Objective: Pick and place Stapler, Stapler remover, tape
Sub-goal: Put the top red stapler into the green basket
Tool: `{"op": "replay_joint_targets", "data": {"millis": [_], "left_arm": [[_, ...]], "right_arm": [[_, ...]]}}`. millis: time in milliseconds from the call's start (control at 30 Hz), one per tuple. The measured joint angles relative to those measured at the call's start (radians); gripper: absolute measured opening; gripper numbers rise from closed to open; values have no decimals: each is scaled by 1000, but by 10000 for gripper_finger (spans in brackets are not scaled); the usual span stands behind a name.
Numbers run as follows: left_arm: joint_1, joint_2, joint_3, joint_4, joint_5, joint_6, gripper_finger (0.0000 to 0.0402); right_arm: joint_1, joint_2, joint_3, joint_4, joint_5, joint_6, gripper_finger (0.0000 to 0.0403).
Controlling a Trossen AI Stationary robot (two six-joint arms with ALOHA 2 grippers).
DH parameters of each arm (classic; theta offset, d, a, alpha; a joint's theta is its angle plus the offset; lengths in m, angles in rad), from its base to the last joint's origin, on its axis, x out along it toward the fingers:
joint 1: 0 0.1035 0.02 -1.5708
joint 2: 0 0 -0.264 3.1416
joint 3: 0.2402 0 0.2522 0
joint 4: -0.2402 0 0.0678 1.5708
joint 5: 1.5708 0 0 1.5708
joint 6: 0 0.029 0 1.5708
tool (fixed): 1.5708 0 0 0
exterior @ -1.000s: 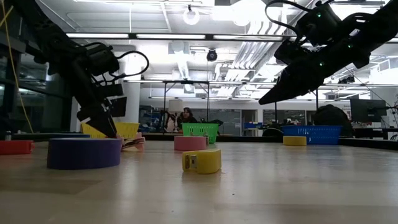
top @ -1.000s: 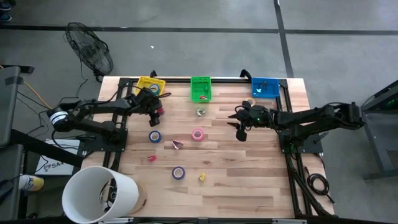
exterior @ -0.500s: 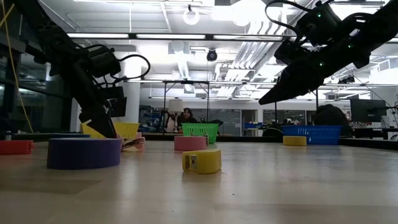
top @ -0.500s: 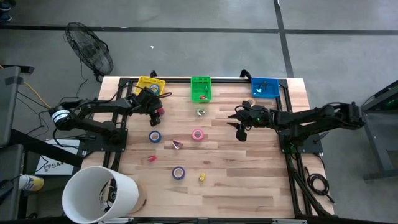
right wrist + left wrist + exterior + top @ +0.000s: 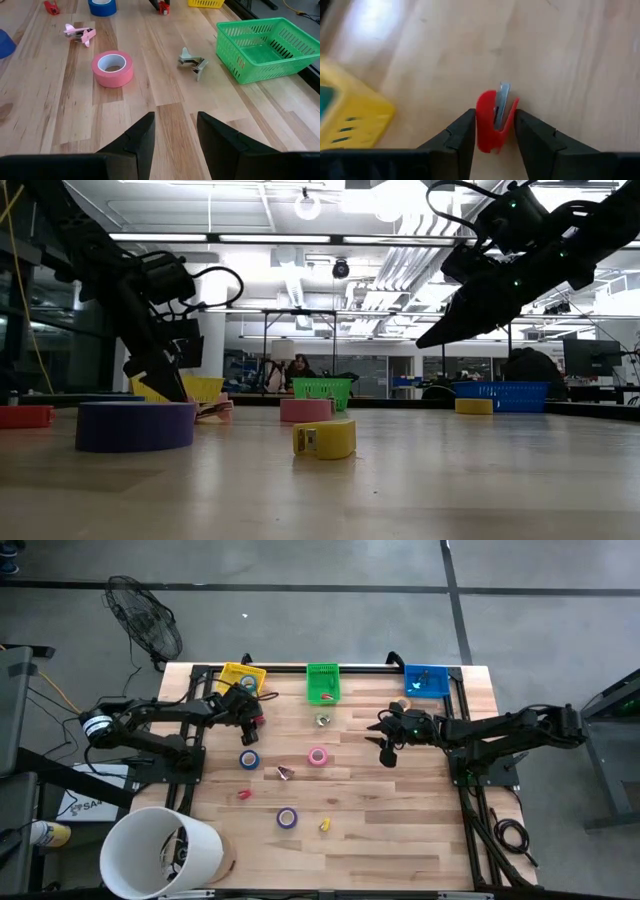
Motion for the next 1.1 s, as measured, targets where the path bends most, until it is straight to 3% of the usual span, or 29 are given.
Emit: {"op": "replay_joint_targets", "data": {"millis": [267,433,633,800,1100], "left_arm": [[-68,76,20,7,-76,-7,104],[-66,89,27,8,-72,-49,90],[-65,92,35,18,7,-115,59],[-66,98,90,-9,67,-189,58],[-123,104,180,235,47,-203,59]], "right_arm": [[0,0,0,0,-12,4,138],[0,0,0,0,-26,6,138],[0,0,0,0,-26,7,138],[0,0,0,0,-26,7,138],[0,0,0,0,-23,7,138]]}}
